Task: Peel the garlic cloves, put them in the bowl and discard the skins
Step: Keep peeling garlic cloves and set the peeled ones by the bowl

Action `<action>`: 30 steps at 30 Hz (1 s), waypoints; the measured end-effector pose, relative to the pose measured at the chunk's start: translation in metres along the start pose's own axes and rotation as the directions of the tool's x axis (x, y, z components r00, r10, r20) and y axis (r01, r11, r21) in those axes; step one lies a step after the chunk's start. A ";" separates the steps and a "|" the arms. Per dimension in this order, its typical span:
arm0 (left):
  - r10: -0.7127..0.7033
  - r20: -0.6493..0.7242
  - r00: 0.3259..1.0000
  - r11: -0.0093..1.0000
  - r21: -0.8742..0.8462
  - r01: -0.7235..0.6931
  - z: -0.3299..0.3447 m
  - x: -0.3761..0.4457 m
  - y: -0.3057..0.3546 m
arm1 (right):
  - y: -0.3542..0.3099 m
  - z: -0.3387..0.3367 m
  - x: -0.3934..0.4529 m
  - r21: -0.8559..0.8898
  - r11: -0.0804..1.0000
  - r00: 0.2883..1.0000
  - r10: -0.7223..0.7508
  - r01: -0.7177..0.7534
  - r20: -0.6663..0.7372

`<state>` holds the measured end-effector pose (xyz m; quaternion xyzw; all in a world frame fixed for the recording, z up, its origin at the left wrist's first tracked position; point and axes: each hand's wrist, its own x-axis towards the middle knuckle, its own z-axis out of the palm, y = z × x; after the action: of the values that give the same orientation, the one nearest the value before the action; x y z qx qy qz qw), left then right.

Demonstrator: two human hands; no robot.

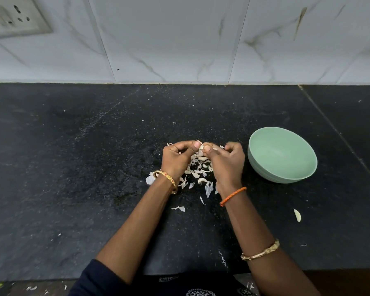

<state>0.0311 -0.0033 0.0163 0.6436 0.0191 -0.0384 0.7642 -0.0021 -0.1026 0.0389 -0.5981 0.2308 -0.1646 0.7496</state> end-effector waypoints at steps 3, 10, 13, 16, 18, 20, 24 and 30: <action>-0.212 -0.055 0.976 0.977 -0.038 0.210 0.012 -0.001 0.003 | 0.020 0.001 -0.005 -0.307 0.833 0.867 -0.495 0.460 -0.046; -0.427 0.212 0.879 0.830 -0.293 0.474 0.016 -0.005 0.005 | 0.014 -0.001 -0.004 0.096 0.954 0.957 -0.276 0.285 -0.092; -0.351 0.228 0.908 0.827 -0.379 0.415 0.014 -0.005 0.000 | 0.001 0.000 0.000 0.393 0.913 0.993 0.116 -0.112 0.015; -0.305 0.198 0.932 0.870 -0.341 0.357 0.007 -0.005 0.000 | -0.003 -0.005 0.002 0.305 0.945 0.993 0.104 -0.116 0.054; -0.272 0.183 0.945 0.900 -0.299 0.317 0.004 -0.006 0.001 | -0.003 -0.010 0.003 0.200 0.979 0.998 0.042 -0.048 0.036; -0.237 0.158 0.959 0.930 -0.247 0.270 0.001 -0.007 0.002 | 0.000 -0.014 0.006 0.040 0.998 0.997 -0.054 0.052 0.050; -0.168 0.046 0.985 0.976 -0.134 0.173 0.001 -0.009 0.005 | 0.007 -0.021 0.010 -0.320 0.914 0.967 -0.215 0.249 0.138; -0.043 -0.029 0.999 0.999 0.004 0.043 -0.001 -0.006 0.006 | 0.002 -0.026 0.010 -0.373 0.886 0.942 -0.169 0.275 0.291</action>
<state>0.0259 -0.0014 0.0228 0.6455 0.0440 -0.0454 0.7612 -0.0073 -0.1286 0.0312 -0.7798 0.0931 -0.1211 0.6071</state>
